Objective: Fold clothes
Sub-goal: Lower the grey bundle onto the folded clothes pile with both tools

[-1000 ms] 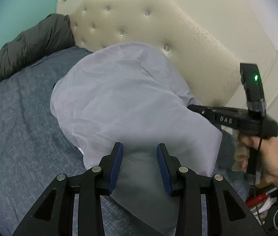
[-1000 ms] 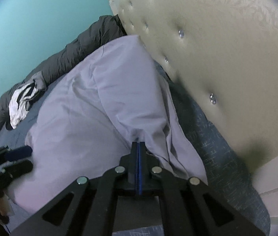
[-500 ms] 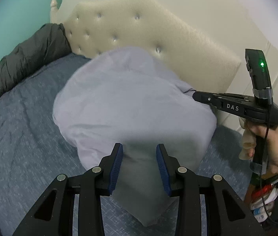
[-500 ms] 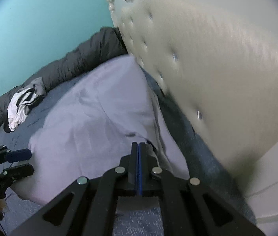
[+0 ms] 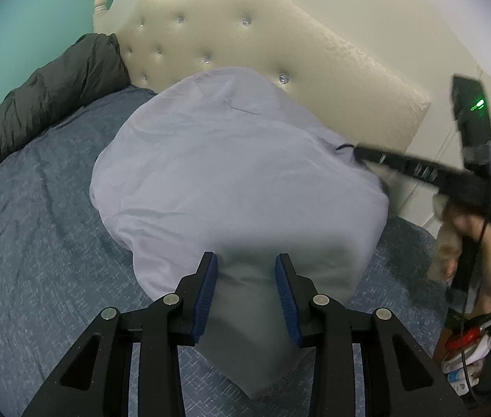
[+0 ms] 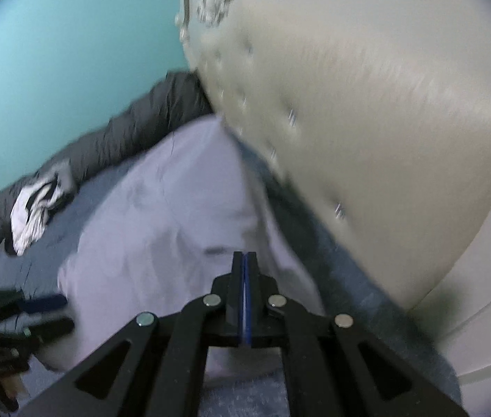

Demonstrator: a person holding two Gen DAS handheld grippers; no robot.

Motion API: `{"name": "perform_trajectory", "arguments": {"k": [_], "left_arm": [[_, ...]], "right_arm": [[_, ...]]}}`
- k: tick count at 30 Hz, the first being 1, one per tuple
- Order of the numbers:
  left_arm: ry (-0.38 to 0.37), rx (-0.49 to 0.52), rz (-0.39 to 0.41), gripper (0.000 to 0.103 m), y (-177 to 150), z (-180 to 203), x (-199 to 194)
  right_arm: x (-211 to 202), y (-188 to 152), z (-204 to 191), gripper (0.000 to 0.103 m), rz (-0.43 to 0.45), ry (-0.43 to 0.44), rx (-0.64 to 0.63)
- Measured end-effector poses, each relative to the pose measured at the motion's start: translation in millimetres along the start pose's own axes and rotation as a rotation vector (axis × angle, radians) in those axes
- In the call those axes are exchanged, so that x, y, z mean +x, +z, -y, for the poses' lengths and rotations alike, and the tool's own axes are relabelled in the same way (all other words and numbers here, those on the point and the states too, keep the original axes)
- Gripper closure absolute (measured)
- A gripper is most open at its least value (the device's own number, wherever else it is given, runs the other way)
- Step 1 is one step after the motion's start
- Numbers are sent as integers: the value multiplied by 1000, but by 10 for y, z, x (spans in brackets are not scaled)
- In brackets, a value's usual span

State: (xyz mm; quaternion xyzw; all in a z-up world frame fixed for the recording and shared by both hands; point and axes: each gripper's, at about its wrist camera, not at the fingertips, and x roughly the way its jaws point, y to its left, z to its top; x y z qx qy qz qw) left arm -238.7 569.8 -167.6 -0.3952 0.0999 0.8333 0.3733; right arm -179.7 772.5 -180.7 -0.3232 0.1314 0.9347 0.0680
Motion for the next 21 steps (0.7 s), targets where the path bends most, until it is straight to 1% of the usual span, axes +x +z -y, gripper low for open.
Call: {"name": "perform_trajectory", "arguments": {"k": [2, 3, 5, 8, 11, 16, 21], "left_arm": [[3, -2, 3, 66, -4, 10, 5], [5, -3, 3, 66, -3, 14, 6], [9, 0, 4, 66, -7, 33, 5], [18, 12, 1, 66, -8, 70, 0], [20, -4, 5, 66, 19, 47, -61], [24, -40, 36, 65, 47, 26, -237], [28, -35, 52, 64, 58, 89, -426]], "right_arm": [[27, 13, -6, 103, -17, -17, -7], [92, -32, -13, 103, -51, -44, -26], [201, -146, 13, 103, -106, -66, -30], [221, -253, 90, 103, -121, -72, 3], [110, -217, 98, 103, -98, -74, 17], [-155, -151, 129, 103, -54, -76, 23], [-358, -79, 94, 103, -27, -63, 31]]}}
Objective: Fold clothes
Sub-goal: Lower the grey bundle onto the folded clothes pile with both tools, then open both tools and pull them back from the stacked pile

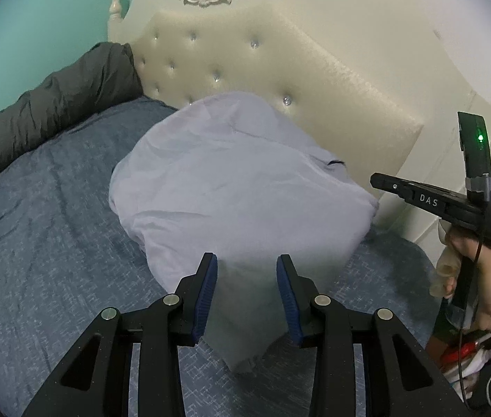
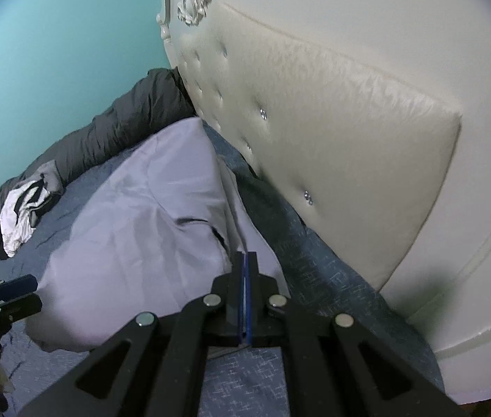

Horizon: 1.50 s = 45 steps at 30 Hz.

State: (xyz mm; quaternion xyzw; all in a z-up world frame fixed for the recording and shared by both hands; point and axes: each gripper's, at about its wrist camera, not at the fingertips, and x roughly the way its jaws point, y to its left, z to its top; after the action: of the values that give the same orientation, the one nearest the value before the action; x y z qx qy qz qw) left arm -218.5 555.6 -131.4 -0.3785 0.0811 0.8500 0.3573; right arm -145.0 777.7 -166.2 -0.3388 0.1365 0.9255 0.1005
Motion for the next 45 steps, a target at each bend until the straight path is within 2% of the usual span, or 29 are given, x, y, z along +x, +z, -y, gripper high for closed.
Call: {"name": "perform_trajectory", "arguments": {"k": [7, 18, 22, 30, 41, 45], "left_arm": [[13, -41, 21, 64, -4, -125, -297], [42, -125, 47, 64, -80, -469, -699], [33, -143, 70, 51, -104, -486, -845], [15, -141, 110, 44, -129, -411, -1172], [-17, -131, 154, 19, -272, -245, -1650], [-22, -122, 169, 12, -335, -160, -1830]], "right_arm": [[-269, 16, -70, 103, 18, 25, -10], [-459, 12, -246, 103, 30, 43, 2], [-562, -8, -320, 103, 37, 43, 12], [-906, -67, -508, 102, 65, 50, 33], [-1455, -267, -791, 101, 84, 15, 45], [-1673, -349, -929, 96, 99, 1, 24]]}}
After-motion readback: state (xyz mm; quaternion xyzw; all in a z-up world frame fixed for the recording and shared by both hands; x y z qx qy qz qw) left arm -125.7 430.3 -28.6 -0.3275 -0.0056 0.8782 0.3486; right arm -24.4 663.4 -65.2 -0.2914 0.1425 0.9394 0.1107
